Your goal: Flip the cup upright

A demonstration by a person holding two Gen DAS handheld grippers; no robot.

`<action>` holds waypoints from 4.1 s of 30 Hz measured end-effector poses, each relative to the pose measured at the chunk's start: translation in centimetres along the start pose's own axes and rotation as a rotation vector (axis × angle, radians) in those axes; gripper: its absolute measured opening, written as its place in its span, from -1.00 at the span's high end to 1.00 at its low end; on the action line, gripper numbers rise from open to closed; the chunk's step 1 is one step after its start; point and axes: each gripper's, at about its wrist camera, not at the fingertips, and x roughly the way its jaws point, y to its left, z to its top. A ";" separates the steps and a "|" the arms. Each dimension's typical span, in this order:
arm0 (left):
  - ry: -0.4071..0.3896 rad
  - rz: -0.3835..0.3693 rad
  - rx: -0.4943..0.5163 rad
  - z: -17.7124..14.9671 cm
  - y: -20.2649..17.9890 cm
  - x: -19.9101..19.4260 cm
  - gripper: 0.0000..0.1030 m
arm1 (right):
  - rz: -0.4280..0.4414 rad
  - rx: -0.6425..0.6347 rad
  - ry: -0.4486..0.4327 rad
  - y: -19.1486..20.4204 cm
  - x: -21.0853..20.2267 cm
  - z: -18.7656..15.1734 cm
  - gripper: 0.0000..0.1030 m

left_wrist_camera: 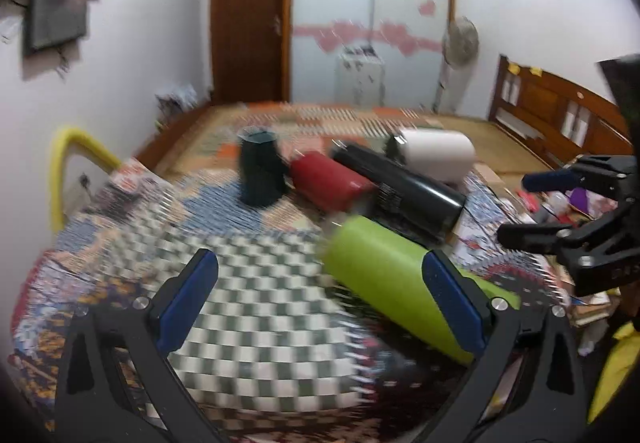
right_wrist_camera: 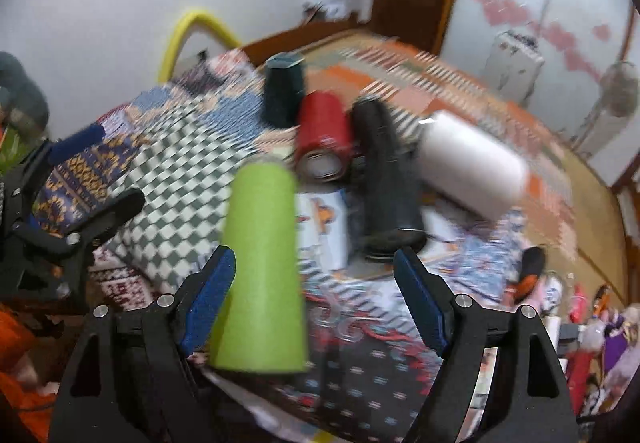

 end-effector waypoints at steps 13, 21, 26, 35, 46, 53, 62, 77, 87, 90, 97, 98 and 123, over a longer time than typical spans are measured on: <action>0.487 -0.095 -0.189 2.3 -2.3 9.9 -0.93 | -0.051 0.117 -0.122 -5.5 -2.8 -3.6 -0.55; 0.616 -0.130 -0.363 1.5 -2.3 13.3 -0.70 | -0.044 0.120 -0.145 -6.7 -2.2 -4.9 -0.55; 0.607 -0.092 -0.410 1.5 -2.9 13.9 -0.59 | -0.064 0.105 -0.149 -7.1 -1.8 -5.6 -0.55; 0.586 -0.087 -0.395 2.3 -1.5 12.9 -0.36 | -0.049 0.111 -0.145 -7.4 -1.5 -5.9 -0.55; 0.429 -0.164 -0.231 5.3 -2.0 7.4 -0.25 | -0.037 0.119 -0.176 -6.6 -1.9 -5.3 -0.55; 0.239 -0.162 -0.104 7.1 -1.6 1.7 -0.22 | -0.032 0.123 -0.193 -6.2 -2.3 -5.0 -0.55; 0.112 -0.107 0.010 7.7 -3.6 0.7 -0.22 | -0.034 0.134 -0.252 -5.6 -3.2 -4.1 -0.55; 0.111 -0.088 0.145 6.9 -5.2 2.1 -0.22 | -0.003 0.195 -0.379 -5.3 -3.4 -3.6 -0.67; 0.123 -0.093 0.183 6.7 -6.0 3.3 -0.23 | -0.014 0.191 -0.392 -5.1 -2.9 -4.0 -0.68; 0.125 -0.092 0.179 6.9 -6.0 3.7 -0.23 | -0.017 0.196 -0.396 -5.2 -2.9 -4.1 -0.69; 0.122 -0.112 0.144 7.2 -5.1 4.4 -0.23 | -0.025 0.191 -0.404 -5.2 -3.2 -4.1 -0.71; 0.117 -0.111 0.153 7.0 -5.2 4.3 -0.23 | -0.025 0.189 -0.406 -5.1 -3.3 -4.2 -0.72; -0.463 0.000 0.068 5.1 -1.3 -16.2 -0.77 | -0.109 0.223 -0.654 0.4 -13.9 -3.7 -0.89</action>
